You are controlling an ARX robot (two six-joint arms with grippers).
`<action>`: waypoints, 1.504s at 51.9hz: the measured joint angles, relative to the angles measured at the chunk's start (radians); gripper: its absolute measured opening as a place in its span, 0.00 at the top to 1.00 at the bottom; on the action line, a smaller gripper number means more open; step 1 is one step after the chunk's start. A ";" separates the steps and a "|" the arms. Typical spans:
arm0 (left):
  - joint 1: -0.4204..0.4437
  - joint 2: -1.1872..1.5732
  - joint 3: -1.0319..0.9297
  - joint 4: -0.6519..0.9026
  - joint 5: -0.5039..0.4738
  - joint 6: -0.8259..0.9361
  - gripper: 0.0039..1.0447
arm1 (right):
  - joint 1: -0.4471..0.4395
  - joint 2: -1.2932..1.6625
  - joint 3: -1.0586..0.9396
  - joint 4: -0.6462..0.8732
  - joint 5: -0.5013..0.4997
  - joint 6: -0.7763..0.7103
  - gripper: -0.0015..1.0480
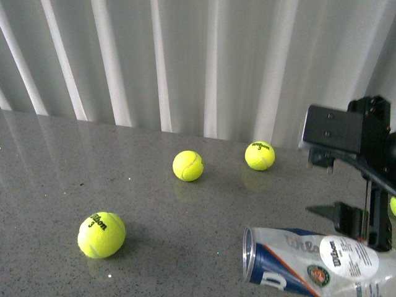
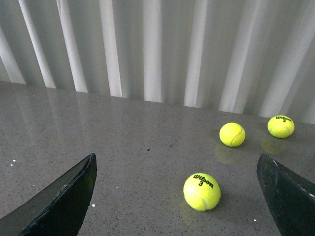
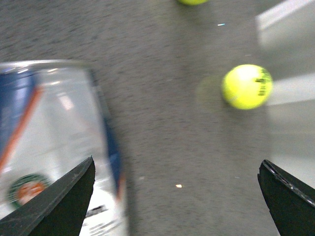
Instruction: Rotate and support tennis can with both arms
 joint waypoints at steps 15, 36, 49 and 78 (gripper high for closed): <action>0.000 0.000 0.000 0.000 0.000 0.000 0.06 | -0.042 -0.221 -0.139 0.383 0.243 0.365 0.07; 0.000 0.000 0.000 0.000 0.000 0.000 0.06 | -0.178 -0.567 -0.449 0.588 0.525 0.794 0.07; 0.000 0.000 0.000 0.000 0.000 0.000 0.06 | -0.169 -0.760 -0.614 0.610 0.440 0.933 0.14; 0.000 0.000 0.000 0.000 0.000 0.000 0.06 | -0.120 -1.080 -0.816 0.452 0.317 1.098 0.97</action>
